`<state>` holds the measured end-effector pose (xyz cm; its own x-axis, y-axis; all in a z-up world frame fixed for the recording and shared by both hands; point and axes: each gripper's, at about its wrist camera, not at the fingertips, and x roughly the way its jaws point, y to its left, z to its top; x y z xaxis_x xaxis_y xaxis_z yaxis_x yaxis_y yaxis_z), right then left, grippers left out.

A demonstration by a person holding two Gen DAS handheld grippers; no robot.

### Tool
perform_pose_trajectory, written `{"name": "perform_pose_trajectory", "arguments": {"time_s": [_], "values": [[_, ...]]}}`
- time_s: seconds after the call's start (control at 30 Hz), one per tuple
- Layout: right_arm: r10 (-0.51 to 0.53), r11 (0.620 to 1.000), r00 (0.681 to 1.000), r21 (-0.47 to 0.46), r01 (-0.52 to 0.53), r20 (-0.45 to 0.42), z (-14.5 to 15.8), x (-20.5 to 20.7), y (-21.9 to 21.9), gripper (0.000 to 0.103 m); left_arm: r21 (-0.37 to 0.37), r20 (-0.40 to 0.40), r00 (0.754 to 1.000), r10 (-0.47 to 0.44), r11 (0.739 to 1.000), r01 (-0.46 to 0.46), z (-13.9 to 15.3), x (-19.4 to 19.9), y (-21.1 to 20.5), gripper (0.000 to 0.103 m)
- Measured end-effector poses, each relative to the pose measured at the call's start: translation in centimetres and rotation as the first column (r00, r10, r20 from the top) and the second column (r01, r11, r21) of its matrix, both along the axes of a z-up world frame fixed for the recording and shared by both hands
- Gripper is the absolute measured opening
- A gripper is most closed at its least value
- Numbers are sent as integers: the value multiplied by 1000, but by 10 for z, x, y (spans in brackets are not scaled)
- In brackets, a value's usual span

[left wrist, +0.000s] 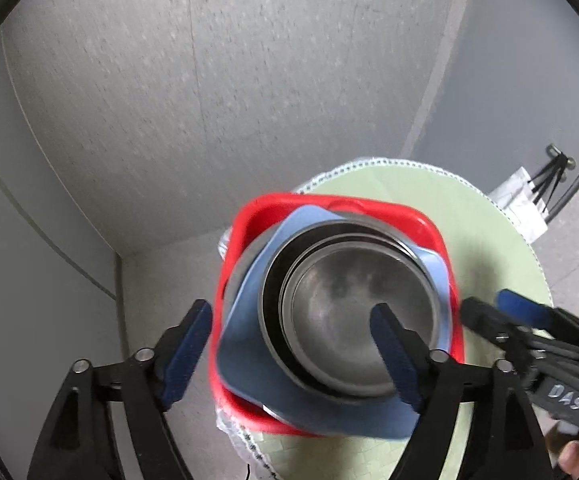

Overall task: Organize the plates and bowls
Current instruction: 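Open both grippers and pull back from the red basin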

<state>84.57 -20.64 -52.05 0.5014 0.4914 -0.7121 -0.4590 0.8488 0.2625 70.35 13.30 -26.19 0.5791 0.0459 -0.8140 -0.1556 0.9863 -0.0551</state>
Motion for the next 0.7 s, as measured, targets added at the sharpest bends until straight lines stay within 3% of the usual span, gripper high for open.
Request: {"name": "perform_pose_trajectory", "arguments": {"time_s": [0.1,0.33,0.5,0.7], "values": [[-23,1000,998,15,22,65,14,-27,-23,80,41,54,999,5,999,-7,11,-21,-18,87],[-70,997,976,48,62,204,45,-107,-87,86,68,205,978,-28,998,15,39,-105,-77,94],[-108,994,947,53,96,302,54,-184,-147,92,40,275,961,-37,999,26,54,-186,-123,98],[-145,989,915,75,126,376,57,-279,-224,100,56,359,933,-32,998,13,71,-303,-183,102]]}}
